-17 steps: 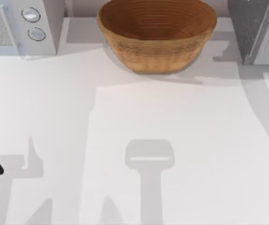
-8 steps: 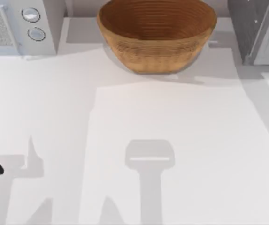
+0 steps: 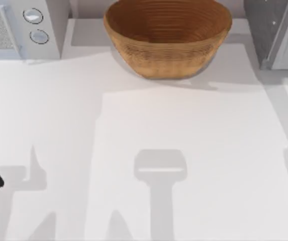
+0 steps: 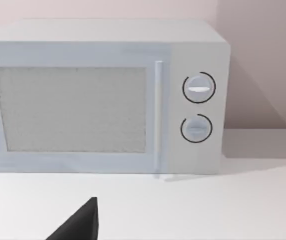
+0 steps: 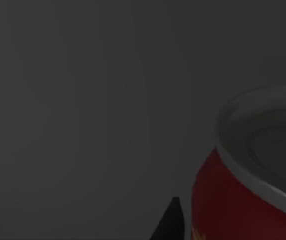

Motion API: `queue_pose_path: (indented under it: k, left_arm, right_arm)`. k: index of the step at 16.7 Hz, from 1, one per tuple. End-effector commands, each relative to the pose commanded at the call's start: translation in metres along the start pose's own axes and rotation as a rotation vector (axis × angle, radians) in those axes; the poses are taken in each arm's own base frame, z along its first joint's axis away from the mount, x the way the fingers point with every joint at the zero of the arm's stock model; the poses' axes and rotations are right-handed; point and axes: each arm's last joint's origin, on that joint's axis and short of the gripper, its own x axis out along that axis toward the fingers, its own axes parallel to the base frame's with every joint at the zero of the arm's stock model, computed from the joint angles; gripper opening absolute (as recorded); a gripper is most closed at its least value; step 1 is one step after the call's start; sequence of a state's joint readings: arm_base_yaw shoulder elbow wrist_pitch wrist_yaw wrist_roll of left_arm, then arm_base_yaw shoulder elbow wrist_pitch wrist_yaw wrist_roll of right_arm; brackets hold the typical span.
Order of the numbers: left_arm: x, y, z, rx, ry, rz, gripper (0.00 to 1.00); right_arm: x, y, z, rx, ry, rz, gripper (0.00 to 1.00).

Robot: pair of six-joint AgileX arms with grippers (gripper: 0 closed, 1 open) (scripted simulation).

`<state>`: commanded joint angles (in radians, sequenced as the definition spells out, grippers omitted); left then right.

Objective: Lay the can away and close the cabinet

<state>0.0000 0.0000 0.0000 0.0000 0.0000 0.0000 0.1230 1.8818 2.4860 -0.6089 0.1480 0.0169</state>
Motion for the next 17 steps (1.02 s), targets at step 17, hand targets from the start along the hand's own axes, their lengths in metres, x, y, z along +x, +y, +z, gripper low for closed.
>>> queue_pose_path:
  k: [17]
  left_arm:
    - [0.000, 0.000, 0.000, 0.000, 0.000, 0.000, 1.00]
  right_arm:
    - [0.037, -0.004, -0.010, 0.002, -0.003, 0.003, 0.30]
